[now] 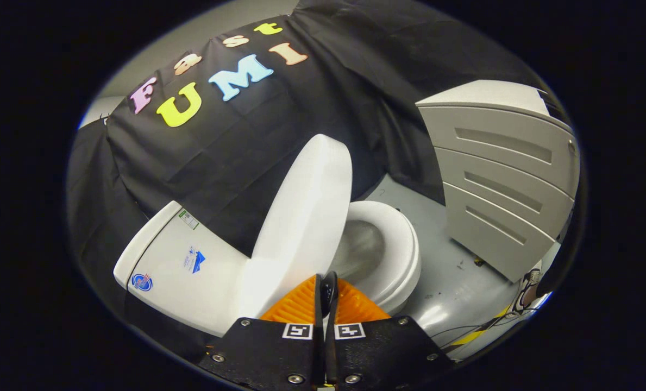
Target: Open the toilet lid.
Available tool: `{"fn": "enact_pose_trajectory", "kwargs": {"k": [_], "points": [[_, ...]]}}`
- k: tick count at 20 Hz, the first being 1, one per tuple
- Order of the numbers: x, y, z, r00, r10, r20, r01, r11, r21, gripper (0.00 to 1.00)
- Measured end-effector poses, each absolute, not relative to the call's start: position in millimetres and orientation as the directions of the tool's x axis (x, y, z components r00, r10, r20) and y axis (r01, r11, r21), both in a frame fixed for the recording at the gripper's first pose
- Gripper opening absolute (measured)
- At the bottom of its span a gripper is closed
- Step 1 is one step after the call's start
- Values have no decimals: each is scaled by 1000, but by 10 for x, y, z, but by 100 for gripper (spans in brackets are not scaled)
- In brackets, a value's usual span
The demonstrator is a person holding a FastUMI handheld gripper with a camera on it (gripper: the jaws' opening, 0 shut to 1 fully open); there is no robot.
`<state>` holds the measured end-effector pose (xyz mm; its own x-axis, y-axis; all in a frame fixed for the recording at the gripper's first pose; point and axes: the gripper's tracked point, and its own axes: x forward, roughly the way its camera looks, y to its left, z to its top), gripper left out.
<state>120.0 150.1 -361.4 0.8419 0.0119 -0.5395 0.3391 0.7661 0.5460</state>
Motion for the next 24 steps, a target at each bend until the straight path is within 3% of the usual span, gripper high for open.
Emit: {"fn": "enact_pose_trajectory", "kwargs": {"k": [24], "points": [[1297,1826,-3041,872,-64,-485,261,900,350,0]]}}
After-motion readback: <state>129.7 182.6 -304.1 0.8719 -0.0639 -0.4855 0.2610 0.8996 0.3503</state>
